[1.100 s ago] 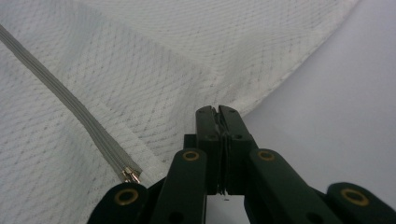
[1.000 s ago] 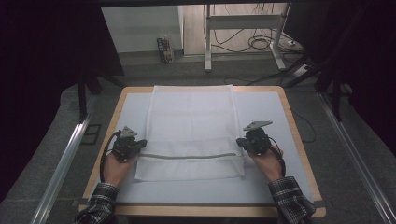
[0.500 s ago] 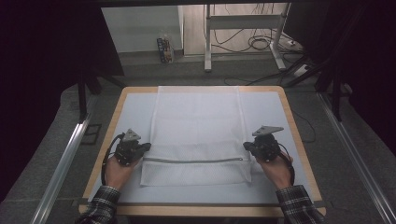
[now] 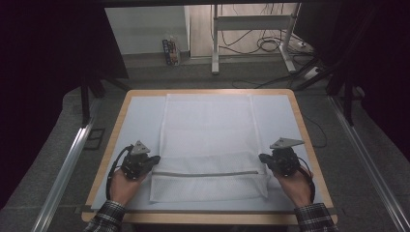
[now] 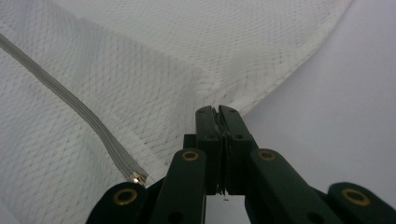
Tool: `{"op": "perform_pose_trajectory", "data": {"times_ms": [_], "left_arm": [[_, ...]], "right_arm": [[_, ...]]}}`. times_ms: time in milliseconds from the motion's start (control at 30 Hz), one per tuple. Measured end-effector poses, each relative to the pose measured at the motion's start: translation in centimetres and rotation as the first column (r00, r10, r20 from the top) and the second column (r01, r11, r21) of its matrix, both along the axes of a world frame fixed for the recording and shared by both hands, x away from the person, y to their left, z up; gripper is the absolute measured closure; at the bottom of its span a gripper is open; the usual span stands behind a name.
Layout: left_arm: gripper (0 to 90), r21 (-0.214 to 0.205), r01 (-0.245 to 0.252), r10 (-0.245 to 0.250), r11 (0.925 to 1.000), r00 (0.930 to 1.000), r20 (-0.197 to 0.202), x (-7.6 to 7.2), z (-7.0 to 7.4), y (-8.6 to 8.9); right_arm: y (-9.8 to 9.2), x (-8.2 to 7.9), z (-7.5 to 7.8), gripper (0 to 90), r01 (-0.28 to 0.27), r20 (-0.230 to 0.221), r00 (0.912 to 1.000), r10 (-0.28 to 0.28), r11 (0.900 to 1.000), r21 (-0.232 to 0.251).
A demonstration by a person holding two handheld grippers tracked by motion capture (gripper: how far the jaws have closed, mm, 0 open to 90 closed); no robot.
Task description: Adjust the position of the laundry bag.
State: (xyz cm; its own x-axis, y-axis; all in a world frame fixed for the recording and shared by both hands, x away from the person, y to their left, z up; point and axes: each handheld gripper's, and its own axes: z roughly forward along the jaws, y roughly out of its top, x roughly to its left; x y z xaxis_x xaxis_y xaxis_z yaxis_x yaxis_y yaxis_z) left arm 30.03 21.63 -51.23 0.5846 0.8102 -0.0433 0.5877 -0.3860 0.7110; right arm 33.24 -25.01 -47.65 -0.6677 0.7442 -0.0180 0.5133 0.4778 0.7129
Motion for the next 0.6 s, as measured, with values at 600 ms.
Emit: {"op": "perform_pose_trajectory", "data": {"times_ms": [600], "left_arm": [[87.7, 0.066, 0.019, -0.018, 0.9976, 0.9998, -0.002, -2.0, -0.1, -1.3]], "right_arm": [[-1.1, -3.2, -0.5, 86.4, -0.023, -0.039, 0.999, 0.022, 0.9992, -0.033]]}}
